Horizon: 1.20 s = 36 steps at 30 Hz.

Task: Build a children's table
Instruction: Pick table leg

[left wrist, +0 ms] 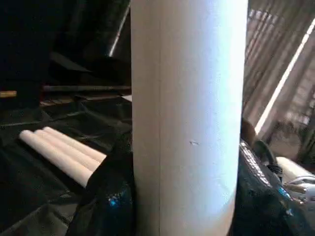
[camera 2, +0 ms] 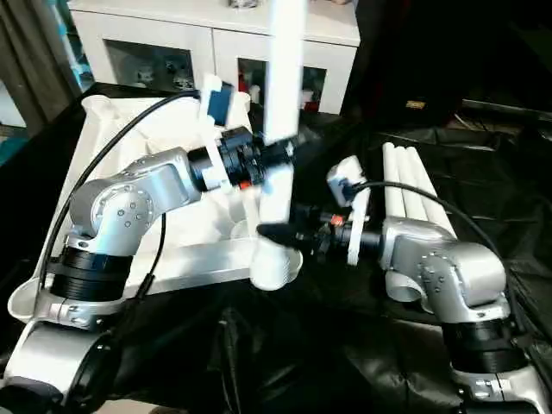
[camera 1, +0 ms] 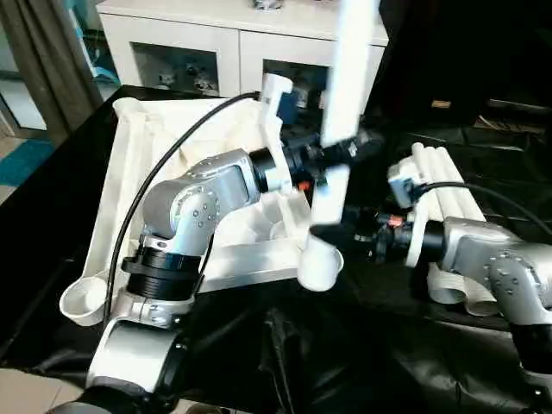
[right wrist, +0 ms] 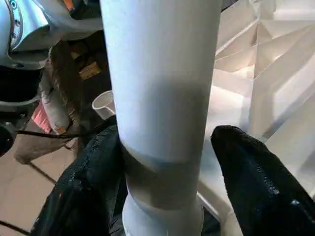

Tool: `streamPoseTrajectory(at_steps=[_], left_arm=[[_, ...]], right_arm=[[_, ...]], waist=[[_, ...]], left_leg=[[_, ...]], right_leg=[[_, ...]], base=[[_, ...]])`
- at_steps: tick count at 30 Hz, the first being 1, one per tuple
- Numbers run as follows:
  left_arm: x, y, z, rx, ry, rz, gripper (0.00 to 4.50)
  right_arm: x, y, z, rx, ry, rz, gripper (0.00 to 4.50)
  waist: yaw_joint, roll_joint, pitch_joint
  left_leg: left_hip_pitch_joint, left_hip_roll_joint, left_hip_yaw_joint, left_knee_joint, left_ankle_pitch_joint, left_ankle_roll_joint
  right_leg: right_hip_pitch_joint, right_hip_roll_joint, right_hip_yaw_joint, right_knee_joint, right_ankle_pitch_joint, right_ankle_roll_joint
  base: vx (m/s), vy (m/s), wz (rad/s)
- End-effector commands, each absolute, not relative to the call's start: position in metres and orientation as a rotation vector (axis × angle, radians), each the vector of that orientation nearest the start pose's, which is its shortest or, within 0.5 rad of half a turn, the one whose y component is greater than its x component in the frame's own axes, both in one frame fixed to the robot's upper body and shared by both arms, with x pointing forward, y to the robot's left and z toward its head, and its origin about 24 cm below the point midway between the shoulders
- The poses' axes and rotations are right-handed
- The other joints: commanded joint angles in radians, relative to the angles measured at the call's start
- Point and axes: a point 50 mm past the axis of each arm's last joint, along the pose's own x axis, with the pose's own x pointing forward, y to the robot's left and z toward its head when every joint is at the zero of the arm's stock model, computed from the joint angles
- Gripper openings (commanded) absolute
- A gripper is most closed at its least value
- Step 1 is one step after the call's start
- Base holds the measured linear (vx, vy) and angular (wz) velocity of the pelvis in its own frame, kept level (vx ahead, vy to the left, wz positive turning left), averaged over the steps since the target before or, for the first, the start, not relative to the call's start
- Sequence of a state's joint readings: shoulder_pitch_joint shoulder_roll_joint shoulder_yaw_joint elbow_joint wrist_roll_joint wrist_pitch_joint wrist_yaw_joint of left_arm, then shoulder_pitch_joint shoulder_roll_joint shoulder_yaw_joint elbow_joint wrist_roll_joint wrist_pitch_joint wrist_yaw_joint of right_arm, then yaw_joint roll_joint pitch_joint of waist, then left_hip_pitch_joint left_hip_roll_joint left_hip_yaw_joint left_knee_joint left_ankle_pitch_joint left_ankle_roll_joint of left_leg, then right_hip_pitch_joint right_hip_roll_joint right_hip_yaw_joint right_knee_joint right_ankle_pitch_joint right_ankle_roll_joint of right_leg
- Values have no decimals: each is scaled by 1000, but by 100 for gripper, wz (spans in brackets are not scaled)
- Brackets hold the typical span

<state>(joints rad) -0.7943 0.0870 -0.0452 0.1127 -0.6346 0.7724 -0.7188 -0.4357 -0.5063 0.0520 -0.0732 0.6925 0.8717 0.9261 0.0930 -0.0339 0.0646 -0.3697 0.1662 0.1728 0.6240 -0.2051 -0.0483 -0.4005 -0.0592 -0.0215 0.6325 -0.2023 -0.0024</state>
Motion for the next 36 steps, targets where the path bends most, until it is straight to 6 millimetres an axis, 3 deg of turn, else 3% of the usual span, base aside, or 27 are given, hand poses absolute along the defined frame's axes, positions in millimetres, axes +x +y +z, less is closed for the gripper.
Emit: streamPoseTrajectory(at_steps=[1, 20, 21, 30, 36], left_arm=[[314, 34, 205, -357, 45, -1332, 181], [313, 34, 205, -365, 46, -1353, 181], [313, 34, 205, -366, 47, -1354, 181], [313, 34, 205, -371, 50, -1353, 181], [314, 35, 205, -373, 48, -1335, 181]], right_arm=[[282, -148, 127, 231, 416, 1194, 300], [277, -140, 121, 257, 447, 1249, 300], [277, -140, 121, 261, 446, 1249, 273], [277, -138, 120, 285, 447, 1259, 204], [276, -138, 120, 290, 444, 1262, 194]], waist=[[3, -19, -74], [5, -16, -76], [4, -16, -75], [5, -16, -76], [5, -16, -76]], left_leg=[[6, 51, -12, -66, -7, 66], [6, 52, -13, -65, -3, 67], [6, 52, -13, -65, -5, 67], [6, 52, -13, -66, -4, 66], [6, 51, -13, -66, -5, 65]], right_leg=[[63, -75, 38, -61, -16, -264], [63, -76, 37, -58, -5, -274], [63, -76, 38, -59, -6, -274], [63, -76, 37, -58, -5, -274], [64, -76, 37, -59, -9, -271]], base=[[0, 0, 0], [0, 0, 0], [0, 0, 0], [0, 0, 0], [0, 0, 0]])
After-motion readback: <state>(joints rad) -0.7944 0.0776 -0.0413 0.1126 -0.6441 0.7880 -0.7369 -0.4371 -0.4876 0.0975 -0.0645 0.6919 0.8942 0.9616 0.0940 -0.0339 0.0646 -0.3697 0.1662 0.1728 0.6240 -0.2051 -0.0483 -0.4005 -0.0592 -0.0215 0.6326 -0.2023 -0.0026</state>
